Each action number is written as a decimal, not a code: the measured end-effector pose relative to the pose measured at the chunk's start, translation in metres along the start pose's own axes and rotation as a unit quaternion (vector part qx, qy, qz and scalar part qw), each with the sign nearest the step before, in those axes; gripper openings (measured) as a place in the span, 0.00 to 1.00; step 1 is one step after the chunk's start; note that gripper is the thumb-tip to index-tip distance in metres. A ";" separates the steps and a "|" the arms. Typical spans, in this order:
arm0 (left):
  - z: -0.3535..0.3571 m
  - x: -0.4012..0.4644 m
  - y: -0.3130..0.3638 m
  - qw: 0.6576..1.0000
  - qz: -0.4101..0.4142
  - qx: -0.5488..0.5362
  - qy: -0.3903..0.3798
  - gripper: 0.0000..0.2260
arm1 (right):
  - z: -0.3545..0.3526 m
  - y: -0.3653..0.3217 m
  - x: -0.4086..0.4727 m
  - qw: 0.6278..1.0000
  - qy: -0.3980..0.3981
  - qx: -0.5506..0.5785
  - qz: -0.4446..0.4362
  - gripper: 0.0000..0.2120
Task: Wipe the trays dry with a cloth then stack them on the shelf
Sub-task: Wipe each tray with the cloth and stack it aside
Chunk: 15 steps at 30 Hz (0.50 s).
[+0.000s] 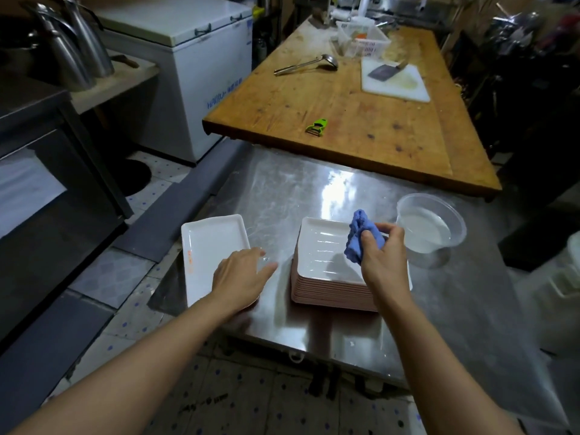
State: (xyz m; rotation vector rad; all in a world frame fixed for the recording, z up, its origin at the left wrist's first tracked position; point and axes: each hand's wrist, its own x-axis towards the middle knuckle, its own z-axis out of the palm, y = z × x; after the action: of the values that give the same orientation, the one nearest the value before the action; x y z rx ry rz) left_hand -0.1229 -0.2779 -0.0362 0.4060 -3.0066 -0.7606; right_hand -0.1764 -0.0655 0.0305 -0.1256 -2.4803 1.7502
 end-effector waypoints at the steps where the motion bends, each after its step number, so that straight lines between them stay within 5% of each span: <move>1: 0.000 0.004 0.014 0.999 -0.017 -0.050 -0.008 0.21 | -0.004 0.001 0.002 1.000 0.014 -0.019 -0.005 0.06; 8: 0.010 0.030 0.066 0.988 -0.068 -0.101 -0.091 0.23 | -0.029 0.028 0.014 0.975 0.033 -0.216 -0.042 0.11; 15: 0.016 0.032 0.071 0.992 -0.057 -0.090 -0.070 0.16 | -0.037 0.056 0.011 0.838 -0.053 -0.536 -0.094 0.12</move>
State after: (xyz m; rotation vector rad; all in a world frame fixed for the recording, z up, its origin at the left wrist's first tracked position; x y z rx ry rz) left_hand -0.1729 -0.2185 -0.0181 0.5419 -3.0262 -1.1049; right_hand -0.1825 -0.0109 -0.0094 0.1400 -3.0716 0.1311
